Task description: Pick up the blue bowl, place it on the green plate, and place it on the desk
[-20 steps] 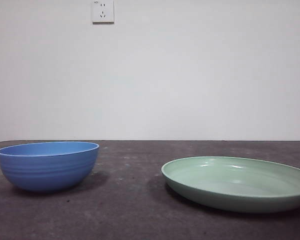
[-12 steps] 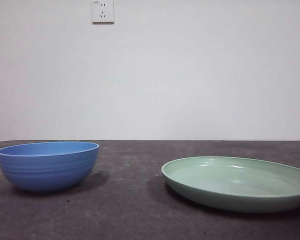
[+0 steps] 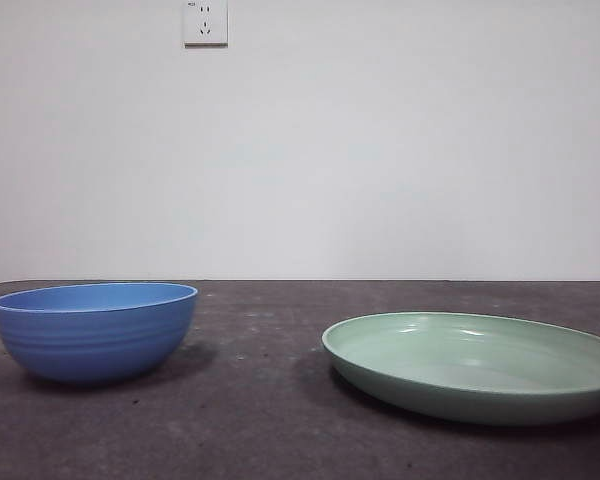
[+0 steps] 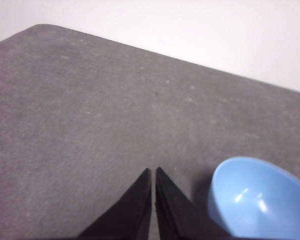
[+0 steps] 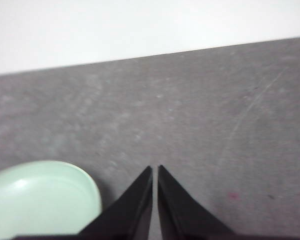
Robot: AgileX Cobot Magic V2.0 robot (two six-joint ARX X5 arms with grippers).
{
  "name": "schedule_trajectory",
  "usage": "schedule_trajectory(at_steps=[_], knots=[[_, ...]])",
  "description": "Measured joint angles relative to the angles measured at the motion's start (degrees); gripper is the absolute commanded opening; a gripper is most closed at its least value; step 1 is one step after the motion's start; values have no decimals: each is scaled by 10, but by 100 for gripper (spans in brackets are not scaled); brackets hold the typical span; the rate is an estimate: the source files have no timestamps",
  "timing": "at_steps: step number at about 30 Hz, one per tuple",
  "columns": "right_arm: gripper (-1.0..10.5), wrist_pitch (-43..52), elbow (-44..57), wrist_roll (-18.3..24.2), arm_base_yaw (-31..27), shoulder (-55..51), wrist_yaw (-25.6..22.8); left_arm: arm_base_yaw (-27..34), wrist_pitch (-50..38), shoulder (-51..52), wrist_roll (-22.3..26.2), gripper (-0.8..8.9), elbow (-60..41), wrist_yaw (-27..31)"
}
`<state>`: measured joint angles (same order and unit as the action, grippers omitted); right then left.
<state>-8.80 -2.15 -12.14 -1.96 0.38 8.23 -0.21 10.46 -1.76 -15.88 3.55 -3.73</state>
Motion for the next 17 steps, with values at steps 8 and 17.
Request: schedule_trajectory(at_steps=[8,17], knots=[[11,-19,-108,-121,0,31,57,-22,-1,-74,-58,15,107,-12],[11,-143,-258,-132,0,146,150,-38,94,-224,-58,15,275,-152]])
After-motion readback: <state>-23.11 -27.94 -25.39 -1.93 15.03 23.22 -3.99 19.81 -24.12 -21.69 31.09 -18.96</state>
